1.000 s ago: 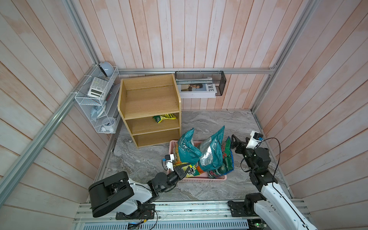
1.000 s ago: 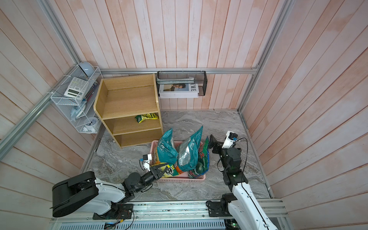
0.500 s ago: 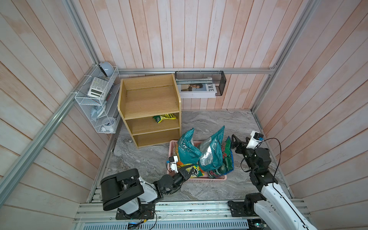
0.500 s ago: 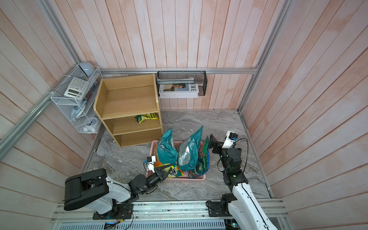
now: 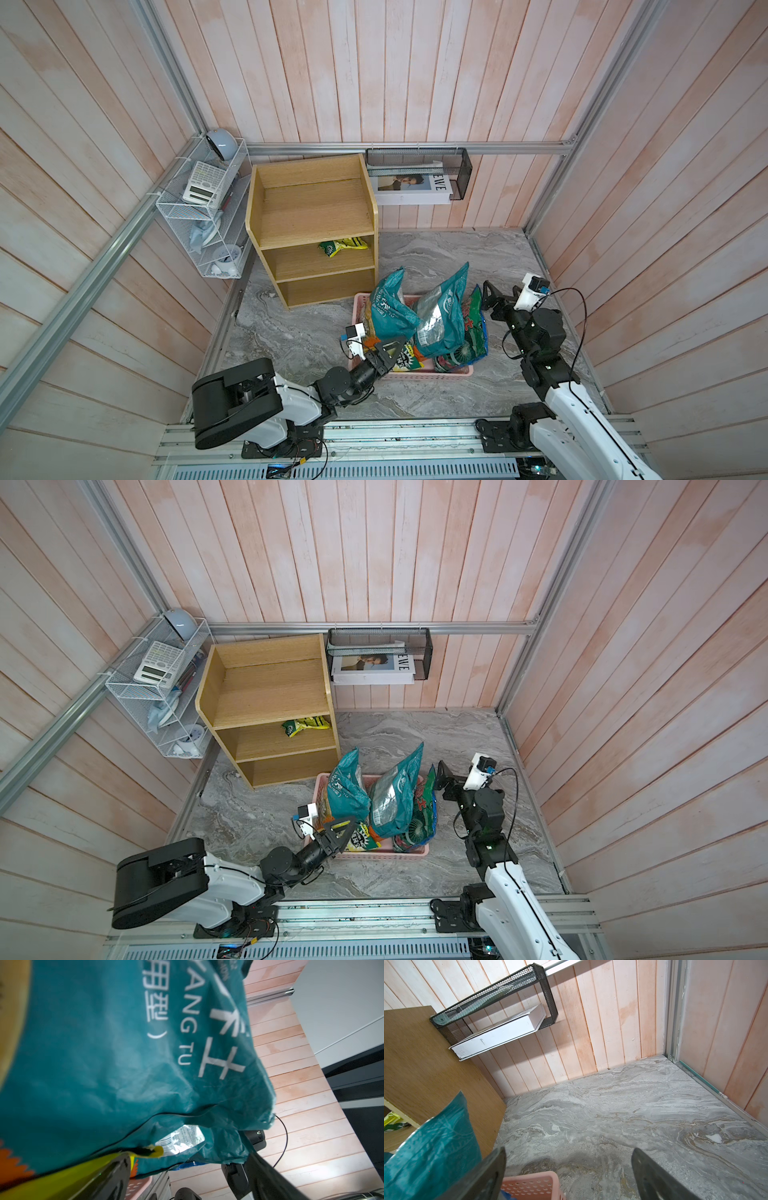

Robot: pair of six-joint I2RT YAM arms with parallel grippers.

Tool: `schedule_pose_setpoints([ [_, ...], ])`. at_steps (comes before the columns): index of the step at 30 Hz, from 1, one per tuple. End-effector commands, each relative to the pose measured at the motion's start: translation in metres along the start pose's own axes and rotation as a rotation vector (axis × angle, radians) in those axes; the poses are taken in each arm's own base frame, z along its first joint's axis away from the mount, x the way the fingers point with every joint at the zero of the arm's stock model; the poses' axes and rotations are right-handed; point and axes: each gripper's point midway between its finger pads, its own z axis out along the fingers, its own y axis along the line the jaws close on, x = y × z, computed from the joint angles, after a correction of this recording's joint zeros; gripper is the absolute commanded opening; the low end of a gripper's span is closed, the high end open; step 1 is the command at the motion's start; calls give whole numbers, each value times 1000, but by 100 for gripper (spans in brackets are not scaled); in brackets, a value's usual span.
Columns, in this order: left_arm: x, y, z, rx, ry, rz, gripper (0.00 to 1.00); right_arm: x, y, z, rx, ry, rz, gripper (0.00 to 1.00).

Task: Take down the fertilizer bag from the shelf
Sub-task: Place the fertilizer bag in the storage box, then pick up the fertilizer bag from the shelf.

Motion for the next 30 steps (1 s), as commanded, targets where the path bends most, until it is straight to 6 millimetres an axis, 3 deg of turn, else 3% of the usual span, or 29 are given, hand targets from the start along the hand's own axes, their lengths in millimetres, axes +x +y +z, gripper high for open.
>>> schedule_pose_setpoints([
  [1,-6,-20,1,-10,10,102,93,-12,8,-1,-29,-24,13,98],
  [5,-35,-44,-18,-118,-51,236,91,-11,9,0,-32,-21,14,98],
  [9,-86,-28,-54,-330,-242,340,80,-11,9,1,-33,-18,14,98],
  [11,-104,-16,-63,-422,-292,403,79,-11,10,1,-36,-18,16,98],
  [15,-132,21,-50,-453,-274,326,77,-11,11,0,-43,-19,17,98],
  [18,-158,33,-44,-457,-303,301,72,-11,12,0,-49,-19,20,98],
  [25,-200,7,-36,-461,-372,379,58,-11,12,1,-52,-24,23,98],
  [30,-220,11,-22,-438,-350,289,56,-11,13,0,-58,-23,25,98],
])
